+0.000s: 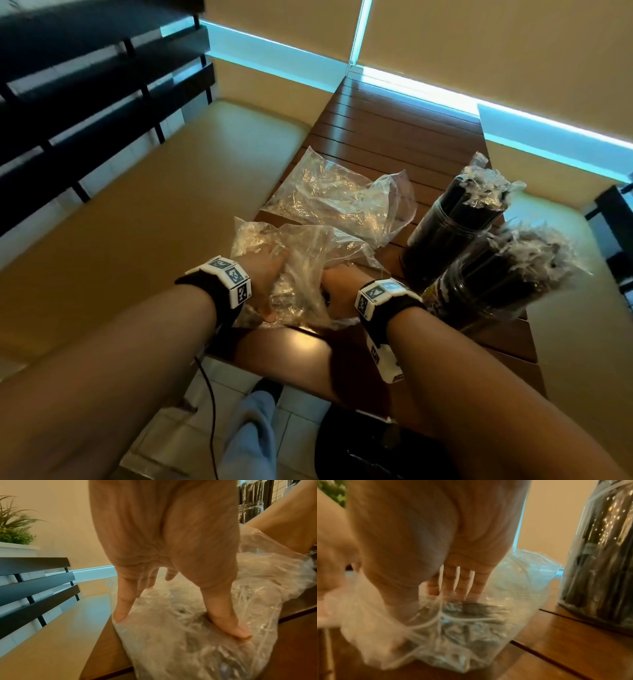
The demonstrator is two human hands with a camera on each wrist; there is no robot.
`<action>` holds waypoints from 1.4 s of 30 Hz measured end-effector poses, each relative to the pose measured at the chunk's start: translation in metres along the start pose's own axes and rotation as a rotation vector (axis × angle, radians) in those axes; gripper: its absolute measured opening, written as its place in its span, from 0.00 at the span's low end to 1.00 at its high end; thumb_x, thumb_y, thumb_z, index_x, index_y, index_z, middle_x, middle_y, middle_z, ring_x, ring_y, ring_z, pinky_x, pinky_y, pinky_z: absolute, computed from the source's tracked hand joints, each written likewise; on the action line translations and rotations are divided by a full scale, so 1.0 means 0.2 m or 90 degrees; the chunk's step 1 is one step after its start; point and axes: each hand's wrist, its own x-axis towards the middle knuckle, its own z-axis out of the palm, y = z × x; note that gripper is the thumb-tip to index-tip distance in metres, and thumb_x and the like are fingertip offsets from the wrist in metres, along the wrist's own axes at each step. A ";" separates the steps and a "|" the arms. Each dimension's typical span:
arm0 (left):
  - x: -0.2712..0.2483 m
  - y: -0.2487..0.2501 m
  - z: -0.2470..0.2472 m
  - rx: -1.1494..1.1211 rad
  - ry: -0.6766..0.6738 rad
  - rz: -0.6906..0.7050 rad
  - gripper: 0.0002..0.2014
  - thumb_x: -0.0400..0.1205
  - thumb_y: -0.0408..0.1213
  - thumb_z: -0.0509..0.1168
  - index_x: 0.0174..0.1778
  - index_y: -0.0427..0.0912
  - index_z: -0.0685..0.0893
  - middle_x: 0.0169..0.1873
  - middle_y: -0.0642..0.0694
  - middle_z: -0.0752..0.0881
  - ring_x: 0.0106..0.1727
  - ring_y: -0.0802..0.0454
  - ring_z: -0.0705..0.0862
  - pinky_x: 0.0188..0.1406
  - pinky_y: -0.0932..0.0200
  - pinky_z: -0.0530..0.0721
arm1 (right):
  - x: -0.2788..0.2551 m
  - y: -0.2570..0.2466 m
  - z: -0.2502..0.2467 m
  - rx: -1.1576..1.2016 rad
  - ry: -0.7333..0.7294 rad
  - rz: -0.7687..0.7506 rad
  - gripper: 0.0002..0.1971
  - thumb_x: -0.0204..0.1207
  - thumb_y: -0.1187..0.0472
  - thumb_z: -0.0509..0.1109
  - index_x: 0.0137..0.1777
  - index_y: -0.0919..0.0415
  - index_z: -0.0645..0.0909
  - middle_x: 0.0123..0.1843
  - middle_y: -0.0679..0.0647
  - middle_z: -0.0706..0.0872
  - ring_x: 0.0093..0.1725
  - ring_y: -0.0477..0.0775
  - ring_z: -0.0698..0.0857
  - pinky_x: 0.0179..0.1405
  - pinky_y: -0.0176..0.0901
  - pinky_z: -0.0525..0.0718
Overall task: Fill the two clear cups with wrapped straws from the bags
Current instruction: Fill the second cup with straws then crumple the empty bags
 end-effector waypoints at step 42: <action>0.01 -0.03 0.06 -0.010 0.074 -0.027 0.66 0.58 0.68 0.78 0.86 0.43 0.52 0.83 0.40 0.55 0.78 0.38 0.69 0.71 0.45 0.78 | -0.45 -0.08 -0.83 -0.336 0.185 0.245 0.10 0.82 0.59 0.62 0.39 0.58 0.75 0.31 0.51 0.74 0.33 0.54 0.77 0.38 0.49 0.75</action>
